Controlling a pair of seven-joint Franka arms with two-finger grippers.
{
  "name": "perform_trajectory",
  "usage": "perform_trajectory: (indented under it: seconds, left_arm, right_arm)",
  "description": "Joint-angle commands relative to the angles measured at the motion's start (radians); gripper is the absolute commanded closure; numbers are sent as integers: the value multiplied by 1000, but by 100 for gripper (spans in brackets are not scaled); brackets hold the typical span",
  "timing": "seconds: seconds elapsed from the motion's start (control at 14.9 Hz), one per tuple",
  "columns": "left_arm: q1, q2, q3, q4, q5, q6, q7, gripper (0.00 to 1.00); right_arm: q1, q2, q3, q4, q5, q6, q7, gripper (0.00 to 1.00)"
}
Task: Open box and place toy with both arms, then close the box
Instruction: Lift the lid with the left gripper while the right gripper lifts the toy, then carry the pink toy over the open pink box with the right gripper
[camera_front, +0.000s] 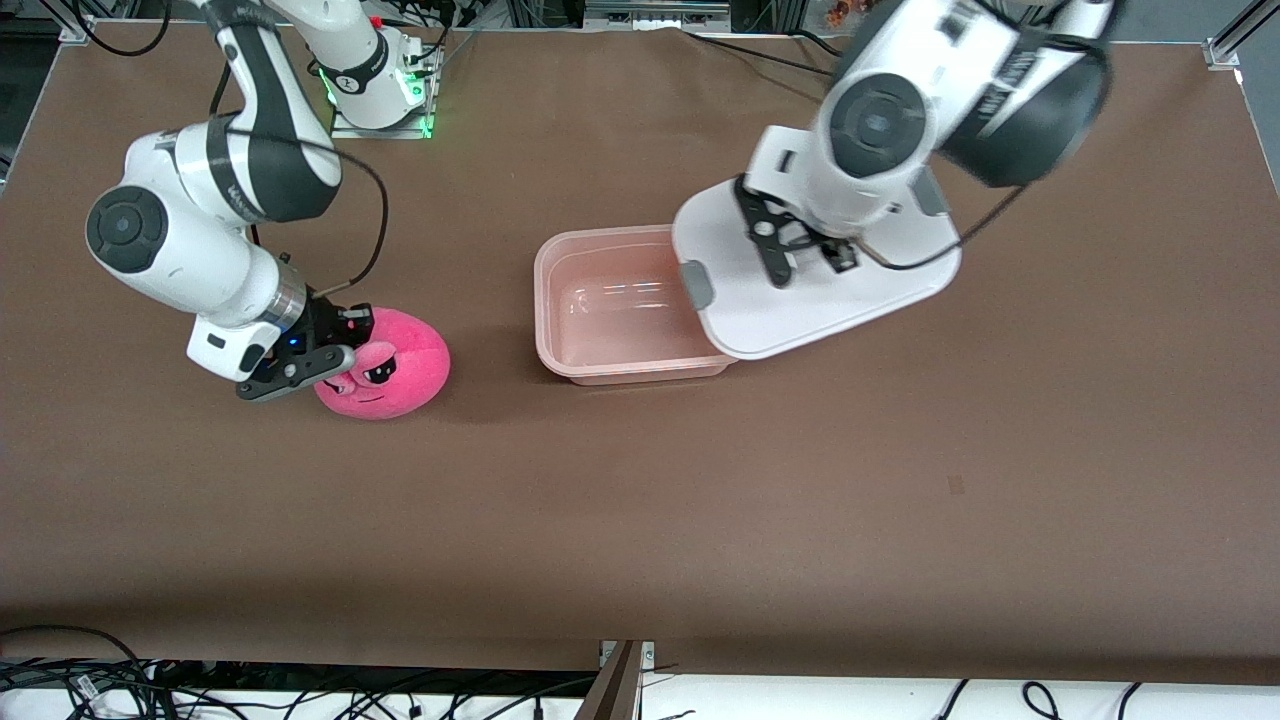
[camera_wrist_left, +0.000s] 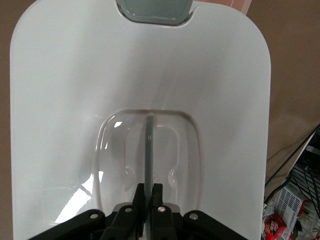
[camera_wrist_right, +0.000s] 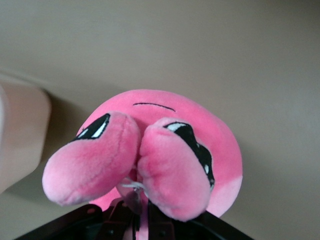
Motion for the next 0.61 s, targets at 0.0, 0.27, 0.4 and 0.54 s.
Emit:
perform_trajectory:
  seconds: [0.0, 0.27, 0.4, 0.54]
  left_arm:
    - [134, 7, -6, 33, 39, -94, 224, 100]
    - [241, 10, -5, 39, 171, -99, 529, 100]
    - [270, 10, -3, 50, 240, -97, 614, 100]
    - [311, 19, -3, 117, 248, -96, 622, 100]
  right_arm:
    - [100, 16, -6, 132, -47, -100, -123, 100]
    - [284, 56, -6, 221, -95, -129, -263, 100]
    - [383, 56, -7, 227, -98, -129, -340, 100]
    - [414, 68, -6, 261, -98, -123, -401, 100]
